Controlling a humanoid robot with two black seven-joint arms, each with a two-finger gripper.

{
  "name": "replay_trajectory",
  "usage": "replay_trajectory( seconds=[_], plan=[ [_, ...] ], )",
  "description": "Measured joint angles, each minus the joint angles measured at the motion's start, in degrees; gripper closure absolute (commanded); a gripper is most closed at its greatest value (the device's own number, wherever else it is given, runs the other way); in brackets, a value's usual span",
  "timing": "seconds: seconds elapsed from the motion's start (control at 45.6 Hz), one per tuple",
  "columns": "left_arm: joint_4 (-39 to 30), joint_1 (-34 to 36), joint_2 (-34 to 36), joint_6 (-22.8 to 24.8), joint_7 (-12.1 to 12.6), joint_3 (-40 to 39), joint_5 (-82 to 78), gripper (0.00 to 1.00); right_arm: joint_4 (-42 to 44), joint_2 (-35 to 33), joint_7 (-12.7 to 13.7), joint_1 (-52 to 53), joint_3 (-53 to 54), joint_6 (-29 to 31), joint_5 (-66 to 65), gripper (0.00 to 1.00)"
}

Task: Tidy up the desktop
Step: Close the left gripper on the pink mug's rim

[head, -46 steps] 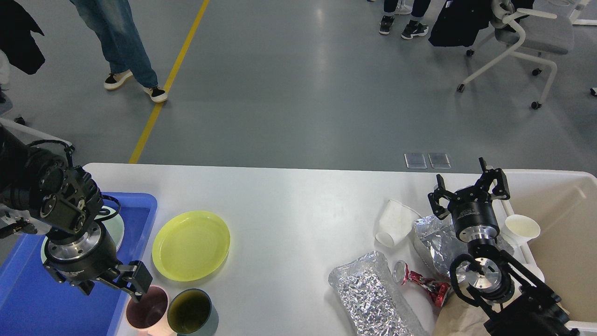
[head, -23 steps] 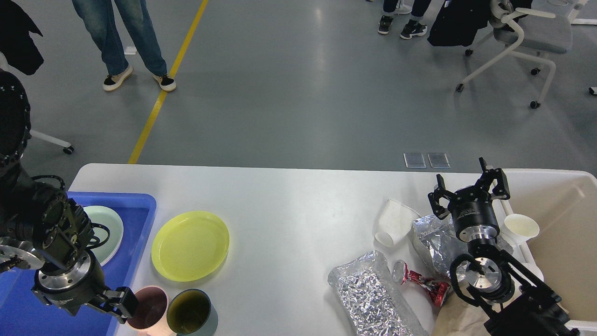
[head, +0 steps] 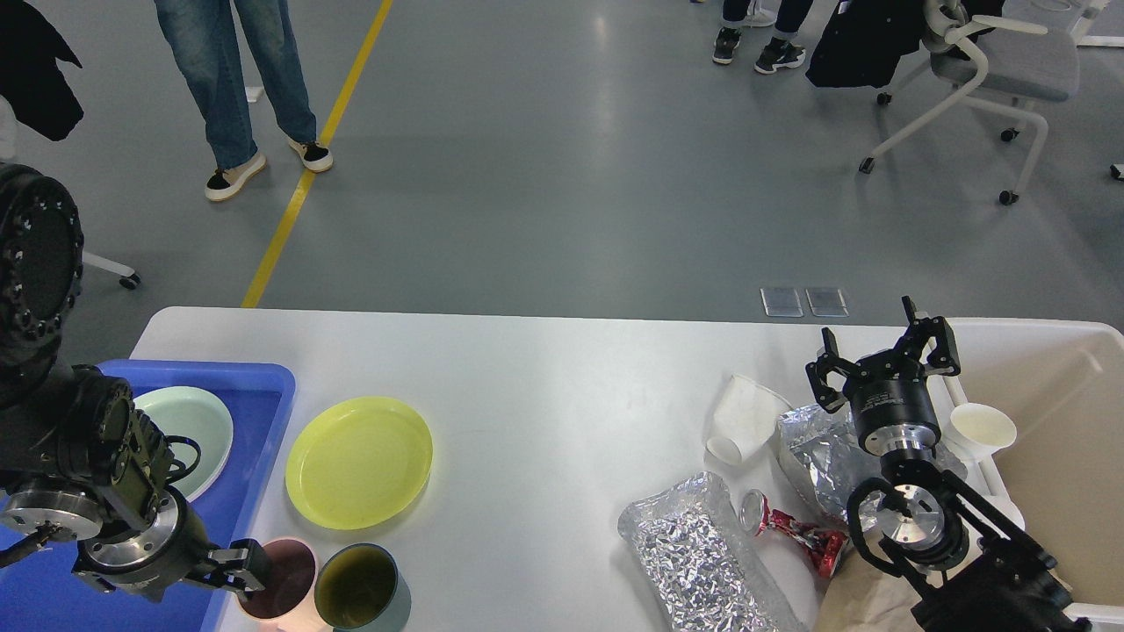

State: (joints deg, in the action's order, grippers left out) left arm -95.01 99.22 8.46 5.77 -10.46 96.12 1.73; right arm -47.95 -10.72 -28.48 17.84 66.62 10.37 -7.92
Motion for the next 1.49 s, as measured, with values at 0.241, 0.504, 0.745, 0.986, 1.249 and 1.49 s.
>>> replay_trajectory(
  seconds=[0.241, 0.504, 0.745, 0.986, 1.249, 1.49],
  plan=[
    [0.38, -4.29, -0.19, -6.71, 0.96, -1.52, 4.23, 0.13, -0.04, 0.00, 0.00, 0.00, 0.00, 0.00, 0.00, 0.00],
    [1.25, -6.81, -0.42, -9.88, 2.33, -4.23, 9.93, 0.20, -0.04, 0.00, 0.00, 0.00, 0.00, 0.00, 0.00, 0.00],
    [2.14, -8.37, -1.35, -9.98, 2.46, -4.70, 12.86, 0.42, -0.04, 0.00, 0.01, 0.00, -0.01, 0.00, 0.00, 0.00],
    [2.21, -8.57, -1.43, -9.99, 3.56, -5.17, 12.94, 0.72, -0.04, 0.00, 0.01, 0.00, 0.00, 0.00, 0.02, 0.00],
    [2.29, -8.77, -1.43, -9.98, 5.67, -5.33, 12.80, 0.89, -0.04, 0.00, 0.02, 0.00, 0.00, 0.00, 0.02, 0.00],
    [2.29, -8.77, -1.44, -9.33, 5.71, -5.31, 12.73, 1.00, -0.04, 0.00, 0.02, 0.01, 0.00, 0.00, 0.02, 0.00]
  ],
)
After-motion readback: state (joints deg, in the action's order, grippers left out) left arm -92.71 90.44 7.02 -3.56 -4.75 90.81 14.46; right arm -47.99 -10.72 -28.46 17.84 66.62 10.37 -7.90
